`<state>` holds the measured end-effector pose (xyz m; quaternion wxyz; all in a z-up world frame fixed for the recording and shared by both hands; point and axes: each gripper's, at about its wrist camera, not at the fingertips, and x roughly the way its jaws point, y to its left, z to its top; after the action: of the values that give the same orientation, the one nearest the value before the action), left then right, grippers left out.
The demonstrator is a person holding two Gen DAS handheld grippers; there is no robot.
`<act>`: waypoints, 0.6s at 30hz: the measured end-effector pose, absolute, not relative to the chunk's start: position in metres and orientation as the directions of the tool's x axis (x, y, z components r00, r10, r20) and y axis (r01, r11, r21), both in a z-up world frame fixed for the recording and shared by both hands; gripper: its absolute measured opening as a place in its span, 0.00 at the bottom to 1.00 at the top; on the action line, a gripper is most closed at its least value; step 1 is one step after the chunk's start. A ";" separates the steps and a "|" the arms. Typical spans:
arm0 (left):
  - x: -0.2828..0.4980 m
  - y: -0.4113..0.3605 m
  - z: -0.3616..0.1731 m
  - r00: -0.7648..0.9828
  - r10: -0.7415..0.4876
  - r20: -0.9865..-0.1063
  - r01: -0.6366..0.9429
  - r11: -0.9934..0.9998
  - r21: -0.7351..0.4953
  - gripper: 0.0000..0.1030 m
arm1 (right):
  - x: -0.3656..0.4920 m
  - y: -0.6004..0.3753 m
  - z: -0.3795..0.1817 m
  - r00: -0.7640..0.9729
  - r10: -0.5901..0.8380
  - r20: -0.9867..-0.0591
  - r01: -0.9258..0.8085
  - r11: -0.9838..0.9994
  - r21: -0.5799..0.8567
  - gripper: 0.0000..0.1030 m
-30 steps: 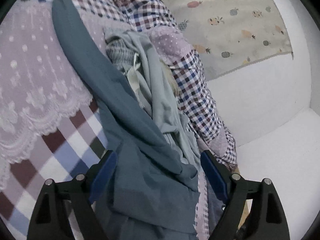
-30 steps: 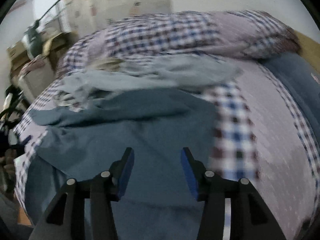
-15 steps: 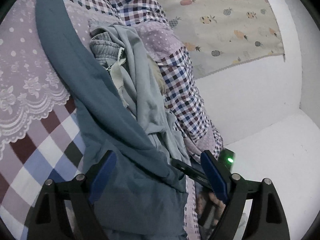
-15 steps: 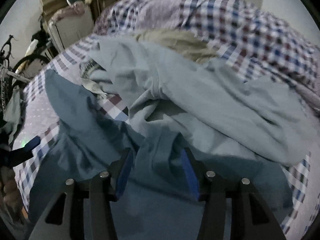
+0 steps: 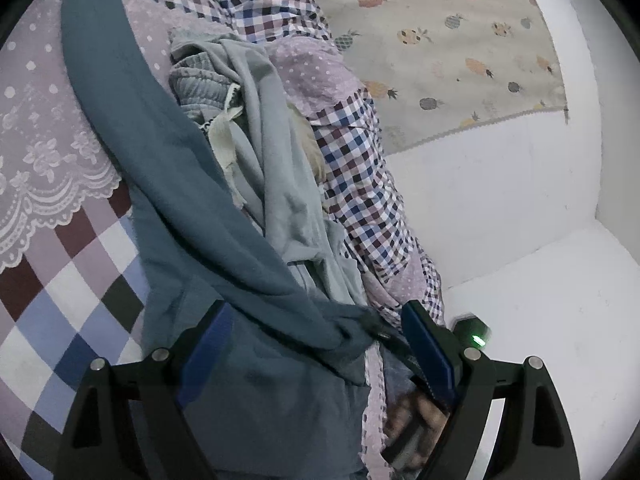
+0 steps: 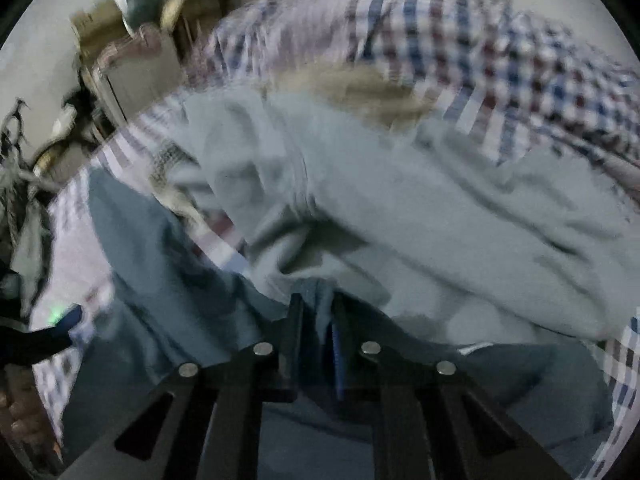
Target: Fold clothes
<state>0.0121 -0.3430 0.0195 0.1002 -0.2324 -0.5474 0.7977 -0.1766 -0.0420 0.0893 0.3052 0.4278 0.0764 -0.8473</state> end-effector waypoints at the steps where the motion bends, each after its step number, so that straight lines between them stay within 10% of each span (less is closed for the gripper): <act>1: 0.012 -0.341 0.021 -0.871 0.416 -0.260 0.087 -0.389 -0.917 0.86 | -0.165 -0.034 0.099 -0.478 -0.472 -0.740 0.580 -0.803 0.137 0.10; 7: 0.013 -0.333 0.029 -0.859 0.433 -0.271 0.062 -0.439 -0.896 0.86 | -0.069 0.016 0.122 -0.574 -0.519 -0.634 0.583 -0.802 0.129 0.10; 18: 0.013 -0.318 0.036 -0.830 0.459 -0.315 0.040 -0.515 -0.856 0.86 | 0.028 0.025 0.059 -0.472 -0.313 -0.824 0.671 -0.734 -0.106 0.29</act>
<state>0.0127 -0.3184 0.0362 0.1265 -0.2623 -0.4758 0.8300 0.0279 0.0251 0.0593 0.2961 0.4197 0.2131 -0.8311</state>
